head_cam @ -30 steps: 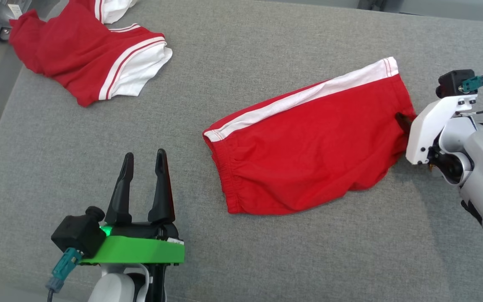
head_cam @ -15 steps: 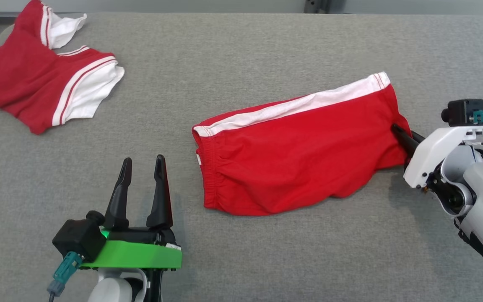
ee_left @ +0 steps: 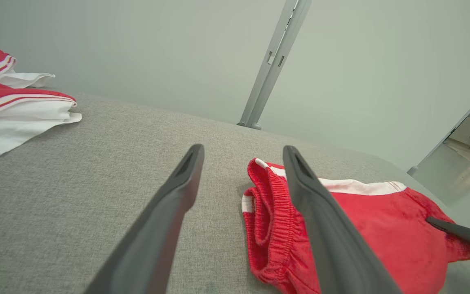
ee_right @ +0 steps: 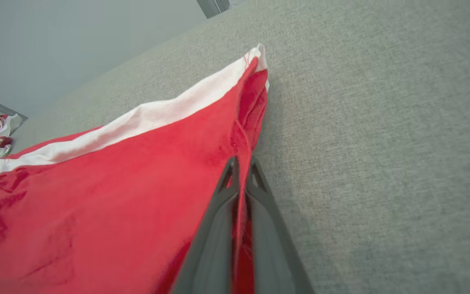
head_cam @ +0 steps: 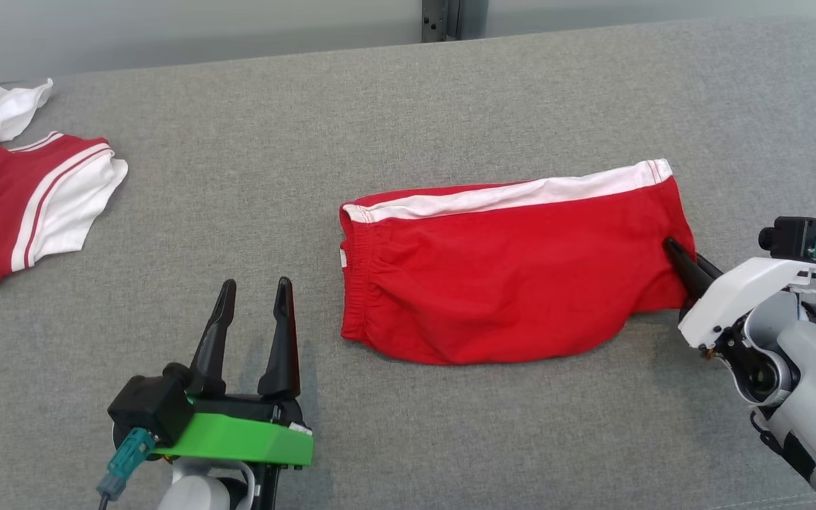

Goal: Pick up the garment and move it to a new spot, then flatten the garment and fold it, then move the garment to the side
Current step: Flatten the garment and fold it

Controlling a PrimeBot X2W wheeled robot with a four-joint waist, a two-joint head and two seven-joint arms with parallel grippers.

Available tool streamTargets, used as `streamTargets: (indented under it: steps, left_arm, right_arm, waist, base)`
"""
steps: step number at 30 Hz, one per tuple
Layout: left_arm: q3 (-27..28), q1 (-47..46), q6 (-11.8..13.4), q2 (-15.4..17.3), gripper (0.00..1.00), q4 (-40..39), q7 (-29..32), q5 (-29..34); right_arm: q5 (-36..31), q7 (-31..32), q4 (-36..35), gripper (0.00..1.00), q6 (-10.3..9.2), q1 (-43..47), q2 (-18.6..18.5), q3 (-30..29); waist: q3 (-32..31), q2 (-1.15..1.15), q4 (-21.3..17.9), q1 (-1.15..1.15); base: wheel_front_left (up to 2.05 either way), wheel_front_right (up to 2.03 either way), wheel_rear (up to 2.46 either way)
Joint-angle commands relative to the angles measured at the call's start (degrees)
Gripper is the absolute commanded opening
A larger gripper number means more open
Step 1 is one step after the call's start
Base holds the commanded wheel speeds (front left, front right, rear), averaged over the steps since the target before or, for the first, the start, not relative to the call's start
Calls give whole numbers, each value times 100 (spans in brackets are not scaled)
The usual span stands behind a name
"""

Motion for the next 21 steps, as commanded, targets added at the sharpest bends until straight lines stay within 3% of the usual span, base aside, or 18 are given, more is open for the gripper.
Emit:
streamTargets:
  steps: [1, 6, 13, 21]
  left_arm:
    - [-14, 79, -34, 18, 100, 28, -1, 27]
    - [-57, 110, -21, 18, 100, 50, -1, -31]
    - [-98, 141, 22, 18, 100, -4, -1, -120]
    - [-161, 111, 66, 18, 100, -20, -1, -215]
  right_arm:
    - [122, 7, -179, 0, -2, 87, 66, -25]
    - [405, 128, -1079, 0, -2, 238, 59, 13]
    - [289, 358, -2038, 0, -2, 340, 210, 323]
    - [263, 495, -1888, 0, -1, 219, 876, 618]
  waist:
    - [-80, 0, 6, 0]
    - [-213, 0, 151, 0]
    - [-329, 0, 444, 0]
    - [-384, 0, 810, 0]
  base:
    - [0, 0, 0]
    - [0, 0, 0]
    - [0, 0, 0]
    - [0, 0, 0]
